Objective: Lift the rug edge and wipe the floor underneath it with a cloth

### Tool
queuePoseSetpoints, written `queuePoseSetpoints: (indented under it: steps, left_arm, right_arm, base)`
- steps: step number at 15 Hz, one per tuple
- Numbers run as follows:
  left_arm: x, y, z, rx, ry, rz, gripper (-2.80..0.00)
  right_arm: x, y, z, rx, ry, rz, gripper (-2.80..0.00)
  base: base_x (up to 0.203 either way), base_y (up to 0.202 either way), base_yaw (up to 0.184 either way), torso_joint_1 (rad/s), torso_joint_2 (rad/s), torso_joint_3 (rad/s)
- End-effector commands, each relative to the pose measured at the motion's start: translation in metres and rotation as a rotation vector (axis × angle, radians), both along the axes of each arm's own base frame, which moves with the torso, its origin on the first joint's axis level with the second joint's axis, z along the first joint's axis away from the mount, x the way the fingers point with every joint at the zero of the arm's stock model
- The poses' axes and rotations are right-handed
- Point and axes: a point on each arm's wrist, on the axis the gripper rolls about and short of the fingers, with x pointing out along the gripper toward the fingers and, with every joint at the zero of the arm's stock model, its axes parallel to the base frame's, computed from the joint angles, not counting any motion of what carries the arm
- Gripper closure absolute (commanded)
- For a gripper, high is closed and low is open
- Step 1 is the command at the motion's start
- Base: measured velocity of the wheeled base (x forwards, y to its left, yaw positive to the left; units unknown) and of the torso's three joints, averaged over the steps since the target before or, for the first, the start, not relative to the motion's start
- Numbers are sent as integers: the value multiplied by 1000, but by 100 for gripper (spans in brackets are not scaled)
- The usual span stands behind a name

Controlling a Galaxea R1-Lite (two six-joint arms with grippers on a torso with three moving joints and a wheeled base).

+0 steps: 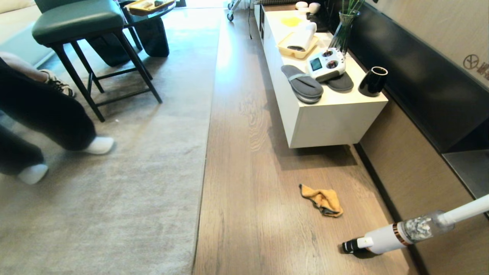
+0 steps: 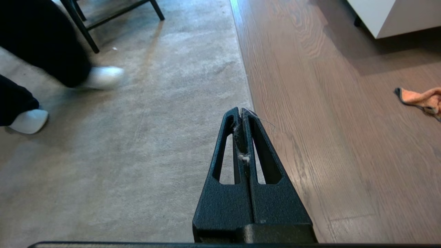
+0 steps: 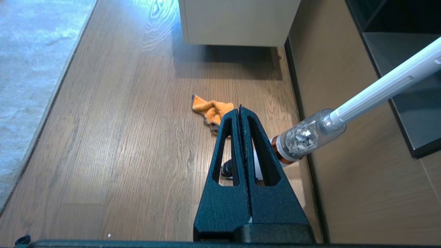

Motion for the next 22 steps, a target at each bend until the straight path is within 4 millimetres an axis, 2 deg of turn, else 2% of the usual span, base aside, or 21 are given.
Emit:
queuePoseSetpoints:
  steps: [1, 9, 22]
  left_arm:
    - [0, 0, 0, 1, 0, 0, 0]
    - [0, 0, 0, -2, 0, 1, 0]
    - [0, 0, 0, -3, 0, 0, 0]
  right_arm:
    - [0, 0, 0, -1, 1, 1, 0]
    - [0, 0, 0, -1, 1, 1, 0]
    - [0, 0, 0, -1, 1, 1, 0]
  base:
    - [0, 0, 0, 2, -2, 203]
    - [0, 0, 0, 1, 4, 204]
    - [0, 0, 0, 0, 0, 13]
